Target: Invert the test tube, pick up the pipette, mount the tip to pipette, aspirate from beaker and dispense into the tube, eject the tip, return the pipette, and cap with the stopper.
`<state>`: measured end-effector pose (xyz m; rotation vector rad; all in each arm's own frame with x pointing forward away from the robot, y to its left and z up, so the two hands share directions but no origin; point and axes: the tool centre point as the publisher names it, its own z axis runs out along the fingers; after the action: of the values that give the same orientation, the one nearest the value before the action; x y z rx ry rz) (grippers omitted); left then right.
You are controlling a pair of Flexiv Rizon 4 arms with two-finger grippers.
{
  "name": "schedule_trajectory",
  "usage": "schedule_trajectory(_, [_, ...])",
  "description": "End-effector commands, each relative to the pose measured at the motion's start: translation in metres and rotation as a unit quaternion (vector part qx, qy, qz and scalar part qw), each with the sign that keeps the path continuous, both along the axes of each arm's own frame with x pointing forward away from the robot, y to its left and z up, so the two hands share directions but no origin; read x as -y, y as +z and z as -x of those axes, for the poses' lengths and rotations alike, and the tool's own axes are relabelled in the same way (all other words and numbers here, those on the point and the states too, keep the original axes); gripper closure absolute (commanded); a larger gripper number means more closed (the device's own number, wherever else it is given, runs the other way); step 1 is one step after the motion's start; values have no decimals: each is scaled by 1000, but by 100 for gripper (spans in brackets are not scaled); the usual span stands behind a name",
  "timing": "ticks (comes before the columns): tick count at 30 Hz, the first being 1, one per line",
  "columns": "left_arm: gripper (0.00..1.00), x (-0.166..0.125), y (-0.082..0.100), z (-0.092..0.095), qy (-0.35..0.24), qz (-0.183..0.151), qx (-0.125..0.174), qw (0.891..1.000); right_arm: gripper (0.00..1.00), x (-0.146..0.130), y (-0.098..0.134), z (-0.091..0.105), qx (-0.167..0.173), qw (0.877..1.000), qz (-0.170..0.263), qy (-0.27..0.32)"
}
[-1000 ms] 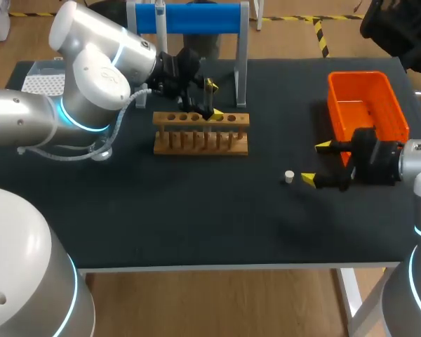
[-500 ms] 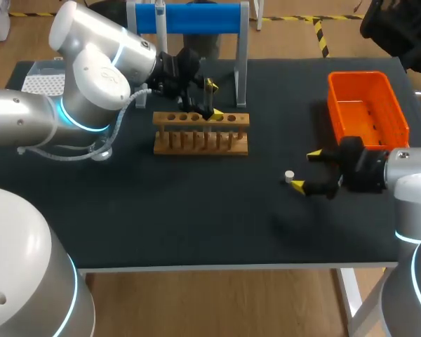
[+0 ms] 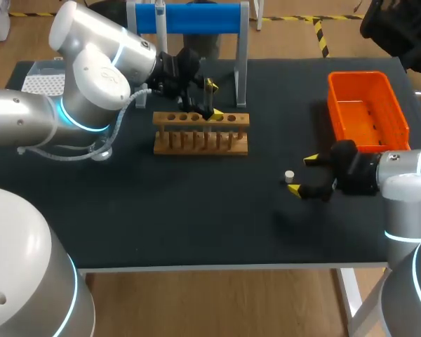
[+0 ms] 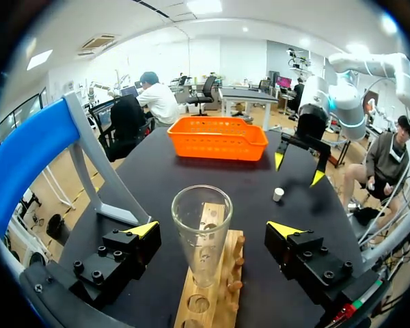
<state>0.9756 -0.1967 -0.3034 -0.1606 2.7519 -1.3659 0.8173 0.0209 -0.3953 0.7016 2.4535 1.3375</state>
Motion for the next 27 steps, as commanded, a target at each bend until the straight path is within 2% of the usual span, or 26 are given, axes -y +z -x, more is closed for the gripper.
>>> schedule_trajectory(1, [0, 0, -1, 0, 0, 1, 0, 1000, 0, -5, -7, -4, 0, 1000, 3, -4])
schedule_trajectory(6, [0, 0, -1, 0, 0, 1, 0, 1000, 0, -7, -12, -7, -1, 1000, 1, -11])
schedule_trajectory(14, [0, 0, -1, 0, 0, 1, 0, 1000, 7, -10, -19, -10, -1, 1000, 2, -16])
schedule_trajectory(20, [0, 0, -1, 0, 0, 1, 0, 1000, 13, -11, -22, -12, -3, 1000, 4, -20])
schedule_trajectory(23, [0, 0, -1, 0, 0, 1, 0, 1000, 20, -12, -24, -14, -4, 1000, 4, -21])
schedule_trajectory(27, [0, 0, -1, 0, 0, 1, 0, 1000, 24, -12, -25, -16, -6, 1000, 5, -23])
